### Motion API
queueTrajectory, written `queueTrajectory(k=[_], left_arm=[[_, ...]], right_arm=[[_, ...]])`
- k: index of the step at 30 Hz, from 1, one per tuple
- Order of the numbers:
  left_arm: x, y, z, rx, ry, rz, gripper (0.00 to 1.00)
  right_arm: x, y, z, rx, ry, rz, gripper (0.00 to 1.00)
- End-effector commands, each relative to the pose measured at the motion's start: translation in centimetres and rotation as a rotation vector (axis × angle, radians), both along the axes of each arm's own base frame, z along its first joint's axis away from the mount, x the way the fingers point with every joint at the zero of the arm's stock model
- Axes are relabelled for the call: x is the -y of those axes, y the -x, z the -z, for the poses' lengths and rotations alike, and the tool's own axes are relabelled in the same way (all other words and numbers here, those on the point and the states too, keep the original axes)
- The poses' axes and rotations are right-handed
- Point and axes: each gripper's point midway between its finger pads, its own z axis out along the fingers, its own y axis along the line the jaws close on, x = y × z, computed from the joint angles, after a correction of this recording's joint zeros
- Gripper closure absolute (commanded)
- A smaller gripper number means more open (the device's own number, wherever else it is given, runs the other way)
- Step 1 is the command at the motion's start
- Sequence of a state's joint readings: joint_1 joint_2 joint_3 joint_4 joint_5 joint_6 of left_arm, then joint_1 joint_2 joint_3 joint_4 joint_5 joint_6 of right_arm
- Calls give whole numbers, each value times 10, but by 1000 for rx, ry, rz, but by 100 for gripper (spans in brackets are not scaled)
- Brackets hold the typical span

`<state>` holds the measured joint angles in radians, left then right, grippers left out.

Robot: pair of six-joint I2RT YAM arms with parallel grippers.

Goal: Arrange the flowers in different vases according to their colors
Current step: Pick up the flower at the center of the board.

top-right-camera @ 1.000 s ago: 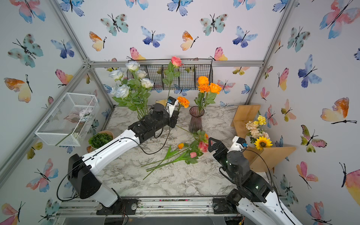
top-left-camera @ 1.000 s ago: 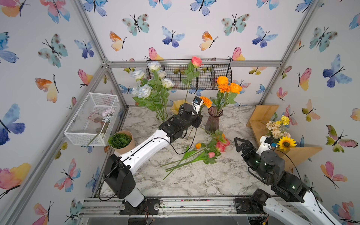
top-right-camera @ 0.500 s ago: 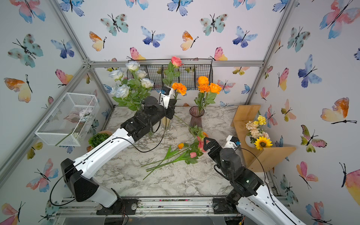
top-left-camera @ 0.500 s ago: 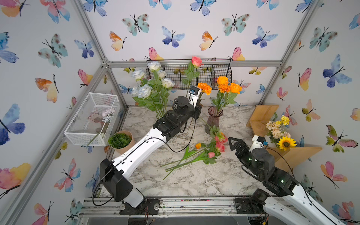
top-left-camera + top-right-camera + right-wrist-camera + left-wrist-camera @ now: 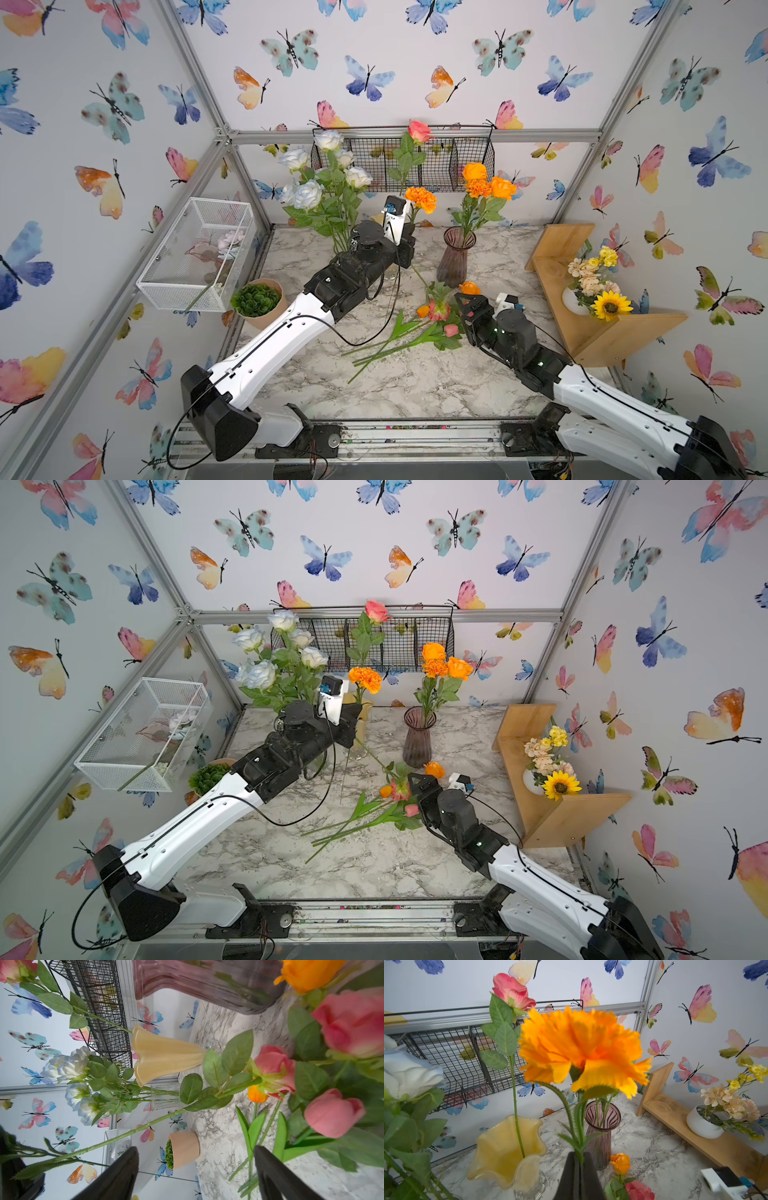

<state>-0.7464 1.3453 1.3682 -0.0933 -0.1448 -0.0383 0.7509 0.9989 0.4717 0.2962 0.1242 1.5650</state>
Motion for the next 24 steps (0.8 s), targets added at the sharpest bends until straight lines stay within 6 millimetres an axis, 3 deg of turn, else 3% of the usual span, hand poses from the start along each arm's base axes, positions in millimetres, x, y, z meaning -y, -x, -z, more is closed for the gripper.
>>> queueTrajectory(k=[1,5,13,21,24], left_arm=[[-14,7,-10,9,40,-36,100],[-21,12,-7,4,33,-47,100],[-29,20,0,-9,38,-52,100],[-33,25,3,-16,42,-48,100],[-34,27,2,-18,46,-45,100]], right_arm=[[-28,-6,-37,58,-186,-79,11],[-42,-10,-35,44,-356,-89,12],[-79,-17,-45,-3,-499,-98,12],[-105,-21,-42,-39,-561,-99,13],[-106,-27,-32,-54,-569,-68,15]])
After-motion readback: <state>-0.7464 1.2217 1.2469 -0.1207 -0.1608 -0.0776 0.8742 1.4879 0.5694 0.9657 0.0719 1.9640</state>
